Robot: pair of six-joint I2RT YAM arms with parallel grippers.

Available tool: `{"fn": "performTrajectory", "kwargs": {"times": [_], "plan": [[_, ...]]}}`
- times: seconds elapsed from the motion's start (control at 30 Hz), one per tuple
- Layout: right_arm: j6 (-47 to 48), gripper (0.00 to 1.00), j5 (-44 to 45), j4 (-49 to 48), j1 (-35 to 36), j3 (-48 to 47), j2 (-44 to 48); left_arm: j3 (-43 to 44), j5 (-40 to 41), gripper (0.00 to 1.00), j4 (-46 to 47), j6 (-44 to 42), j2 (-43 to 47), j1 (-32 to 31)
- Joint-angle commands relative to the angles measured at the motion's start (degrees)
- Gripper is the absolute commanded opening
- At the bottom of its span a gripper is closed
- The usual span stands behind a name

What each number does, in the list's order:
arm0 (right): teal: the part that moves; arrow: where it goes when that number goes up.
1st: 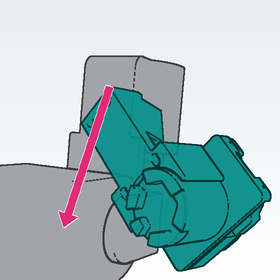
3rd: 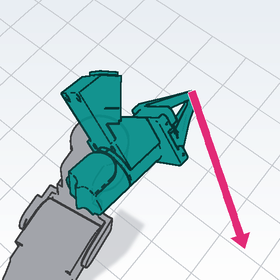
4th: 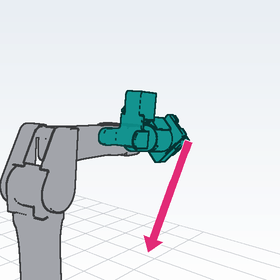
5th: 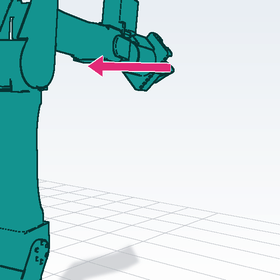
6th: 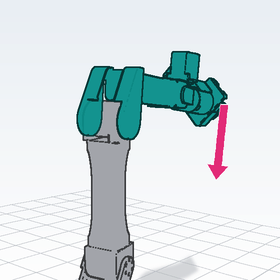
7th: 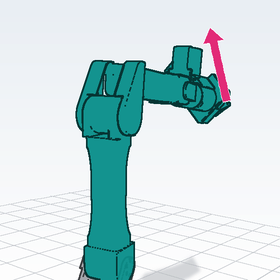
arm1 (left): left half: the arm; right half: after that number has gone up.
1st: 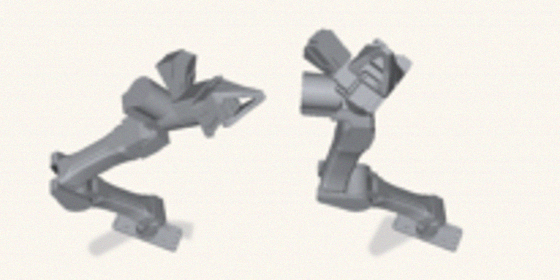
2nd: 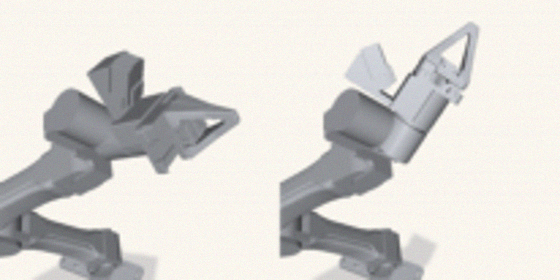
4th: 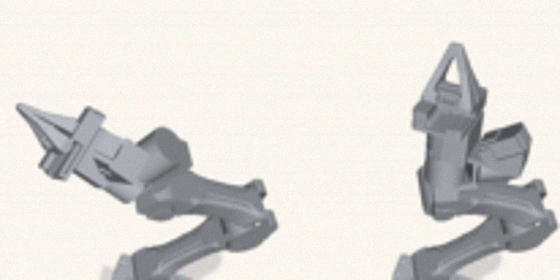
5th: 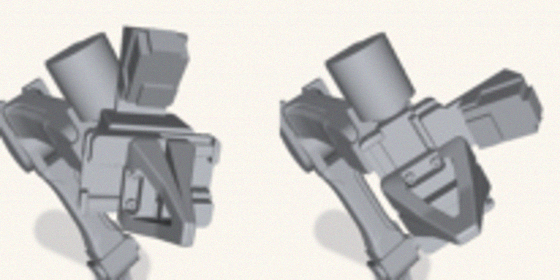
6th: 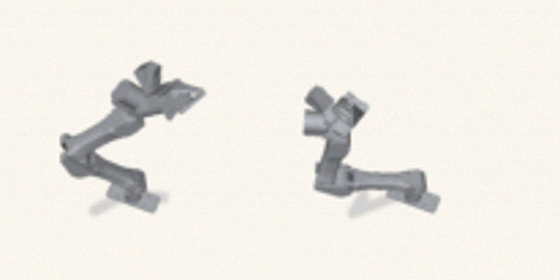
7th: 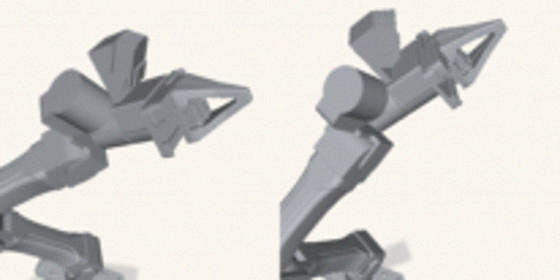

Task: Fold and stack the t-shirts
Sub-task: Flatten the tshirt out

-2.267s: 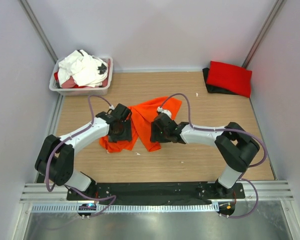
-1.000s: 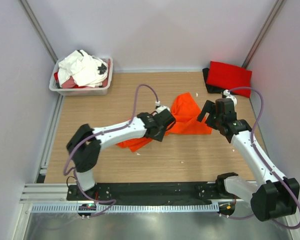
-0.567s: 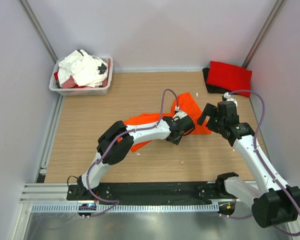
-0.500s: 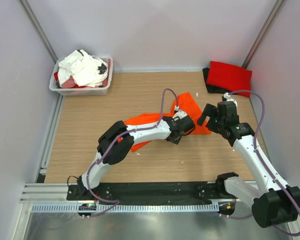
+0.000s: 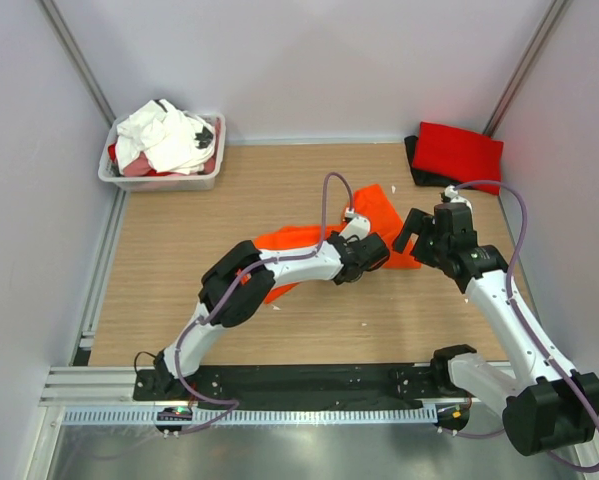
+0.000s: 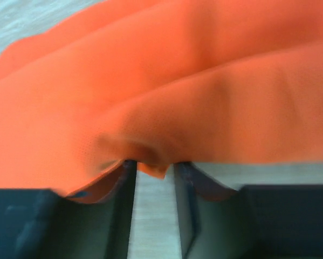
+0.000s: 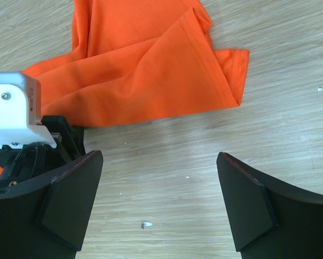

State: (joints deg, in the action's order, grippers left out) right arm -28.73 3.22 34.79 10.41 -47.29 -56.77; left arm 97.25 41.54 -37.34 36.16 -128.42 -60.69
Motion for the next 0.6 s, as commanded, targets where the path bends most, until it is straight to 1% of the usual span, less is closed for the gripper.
{"fn": "performTrajectory", "kwargs": {"times": [0.0, 0.03, 0.07, 0.1, 0.17, 0.23, 0.27, 0.3, 0.33, 0.4, 0.43, 0.47, 0.53, 0.57], "plan": [[1.39, 0.93, -0.33, -1.30, 0.22, -0.09, 0.17, -2.42, 2.32, 0.26, 1.57, 0.49, -1.93, 1.97], [1.40, 0.93, 0.02, -1.39, 0.22, -0.09, 0.08, -3.03, 2.49, 0.19, 1.48, 0.23, -1.49, 1.97], [1.48, 0.93, 0.20, -1.39, 0.22, 0.00, 0.08, -3.29, 2.49, 0.06, 1.48, -0.12, -0.70, 1.97], [1.57, 0.93, 0.29, -1.65, 0.22, 0.00, 0.00, -3.82, 2.49, 0.00, 1.48, -0.48, 1.05, 1.97], [1.48, 0.93, 0.56, -1.91, 0.22, -0.08, -0.27, -5.83, 2.93, 0.00, 0.61, -0.74, 3.43, 1.71], [1.14, 0.93, 0.21, -2.00, 0.22, -0.79, -0.97, -6.81, 0.92, 0.00, -0.71, -1.79, 7.11, 1.62], [1.05, 0.93, -0.58, -1.92, 0.22, -1.31, -1.23, -6.99, 0.30, 0.00, -4.28, -1.88, 8.26, 1.45], [0.96, 0.93, -1.46, -1.74, 0.22, -1.58, -1.84, -7.08, -2.66, 0.00, -5.88, -3.02, 9.93, 1.45], [0.52, 0.93, -2.16, -1.48, 0.22, -1.75, -2.02, -6.99, -4.61, 0.00, -9.64, -3.55, 12.55, 1.45], [-0.27, 0.93, -6.20, -1.04, 0.22, -1.93, -2.55, -5.50, -9.00, 0.00, -14.05, -4.69, 14.77, 1.45], [-0.97, 0.93, -7.43, -1.30, 0.22, -1.58, -2.47, -4.62, -12.76, 0.00, -16.34, -5.65, 15.47, 1.45], [-1.59, 0.93, -8.92, -1.56, 0.31, -0.27, -2.03, -3.83, -14.36, 0.00, -21.06, -6.01, 16.79, 1.45], [-2.64, 0.92, -10.78, -1.91, 1.18, 1.57, -0.54, -2.07, -17.00, 0.01, -24.60, -6.81, 18.20, 1.27], [-3.60, 0.92, -10.43, -1.74, 3.19, 3.32, -0.10, -2.15, -17.02, 0.04, -26.71, -6.72, 20.03, 1.27]]}}
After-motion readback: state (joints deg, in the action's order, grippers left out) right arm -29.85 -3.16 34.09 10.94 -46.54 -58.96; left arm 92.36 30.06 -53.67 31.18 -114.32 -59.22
